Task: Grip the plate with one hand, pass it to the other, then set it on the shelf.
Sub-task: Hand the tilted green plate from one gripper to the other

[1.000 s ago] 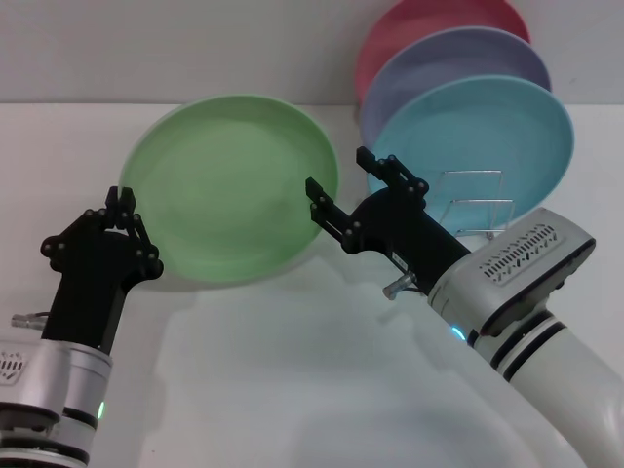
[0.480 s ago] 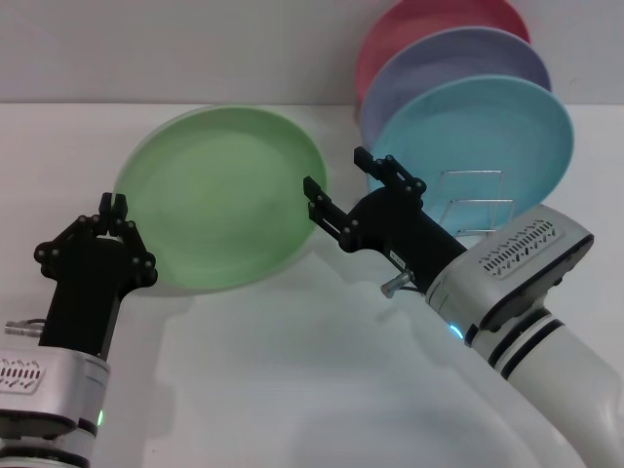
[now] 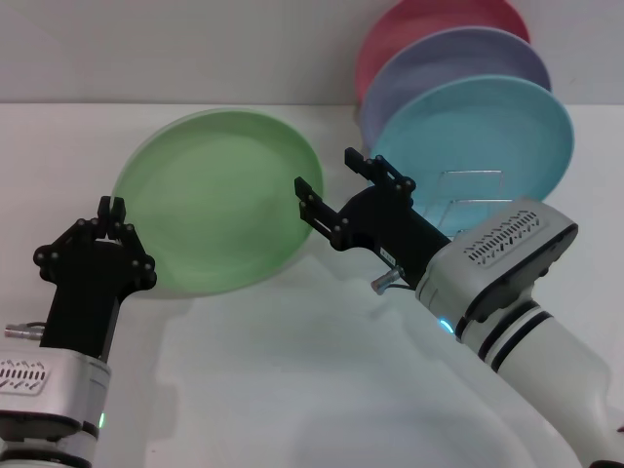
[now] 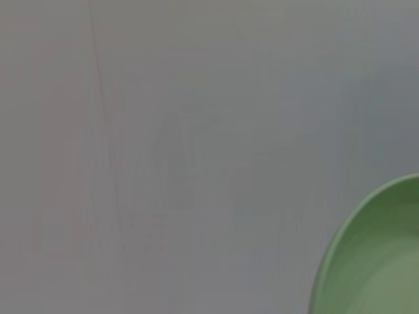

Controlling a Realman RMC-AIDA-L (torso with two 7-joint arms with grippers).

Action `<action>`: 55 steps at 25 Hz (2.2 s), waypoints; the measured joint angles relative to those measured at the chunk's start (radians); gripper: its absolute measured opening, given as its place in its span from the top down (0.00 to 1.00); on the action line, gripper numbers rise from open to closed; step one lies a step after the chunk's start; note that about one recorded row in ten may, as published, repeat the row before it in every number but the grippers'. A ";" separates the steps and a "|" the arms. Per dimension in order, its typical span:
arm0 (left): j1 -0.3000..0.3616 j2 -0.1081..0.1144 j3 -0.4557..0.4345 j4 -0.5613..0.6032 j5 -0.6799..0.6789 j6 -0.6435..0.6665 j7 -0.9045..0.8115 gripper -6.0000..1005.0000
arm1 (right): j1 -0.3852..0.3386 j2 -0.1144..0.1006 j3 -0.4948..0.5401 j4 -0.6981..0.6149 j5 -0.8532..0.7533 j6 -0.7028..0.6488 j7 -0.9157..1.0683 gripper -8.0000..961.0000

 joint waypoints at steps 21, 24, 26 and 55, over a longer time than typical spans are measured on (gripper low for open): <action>-0.007 0.000 0.034 -0.004 0.020 0.044 -0.003 0.96 | -0.006 0.000 0.013 -0.006 -0.038 0.015 0.000 0.37; -0.008 0.000 0.037 -0.006 0.028 0.046 -0.002 0.96 | -0.006 0.000 0.015 -0.009 -0.038 0.013 0.000 0.38; -0.008 0.000 0.038 -0.006 0.036 0.047 0.000 0.96 | -0.007 0.000 0.016 -0.010 -0.038 0.011 -0.004 0.39; -0.019 0.000 0.026 -0.020 0.028 0.040 -0.001 0.96 | -0.013 0.000 0.027 -0.010 -0.038 0.006 -0.006 0.69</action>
